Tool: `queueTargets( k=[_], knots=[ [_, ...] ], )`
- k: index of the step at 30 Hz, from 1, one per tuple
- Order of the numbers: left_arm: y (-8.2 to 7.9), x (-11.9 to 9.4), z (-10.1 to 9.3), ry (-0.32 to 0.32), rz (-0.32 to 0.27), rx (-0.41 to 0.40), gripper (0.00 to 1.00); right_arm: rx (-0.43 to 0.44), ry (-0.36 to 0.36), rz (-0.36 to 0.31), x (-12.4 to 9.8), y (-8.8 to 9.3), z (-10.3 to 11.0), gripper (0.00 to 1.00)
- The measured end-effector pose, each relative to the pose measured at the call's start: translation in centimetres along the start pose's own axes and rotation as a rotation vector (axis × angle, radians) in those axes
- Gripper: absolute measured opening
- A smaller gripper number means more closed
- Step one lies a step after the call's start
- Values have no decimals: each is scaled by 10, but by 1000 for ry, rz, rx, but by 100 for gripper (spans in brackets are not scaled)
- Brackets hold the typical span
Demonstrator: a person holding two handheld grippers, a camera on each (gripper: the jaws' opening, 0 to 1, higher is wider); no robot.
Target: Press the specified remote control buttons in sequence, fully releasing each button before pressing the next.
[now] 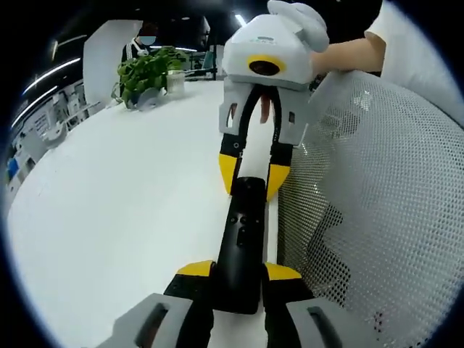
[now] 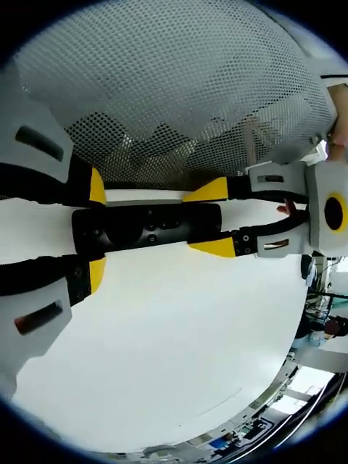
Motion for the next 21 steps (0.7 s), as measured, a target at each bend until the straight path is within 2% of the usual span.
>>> queueTargets(
  k=[4,5,6,7,8,9,11,14,18,21],
  knots=[
    [-4,-1,0,-3,-48,-149,26,12,-5,-4,0,1,1,25],
    [-10,-3,2,-5,-101,-155,27,16,-5,-5,0,1,1,25],
    [-12,-5,3,-9,-126,-153,31,24,-7,-2,0,0,0,25],
    [-19,-8,6,-23,-187,-165,39,20,-8,-2,0,0,1,25],
    [-23,-11,7,-24,-226,-176,53,20,-9,-1,1,0,1,24],
    [-28,-15,9,-29,-273,-190,63,25,-8,-1,0,0,1,24],
    [-36,-23,10,-59,-312,-225,80,30,-7,-2,0,0,1,24],
    [-44,-37,10,-97,-379,-233,98,45,-10,-2,1,0,0,24],
    [-49,-52,1,-105,-428,-278,100,68,-14,-5,1,0,0,24],
    [-48,-60,-10,-124,-406,-285,100,69,-13,-5,0,0,1,24]
  ],
)
Point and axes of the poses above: the point that each gripper's makers call its tool centre point, and the gripper's own axes: x roughly forward along the fingers, z roughly to its left, y roughly out of its underside, the point moved 6 cm from there along -x, roughly backward along the fingers, and after that the axes turned 9 degrees about y, right-handed, at the moved point
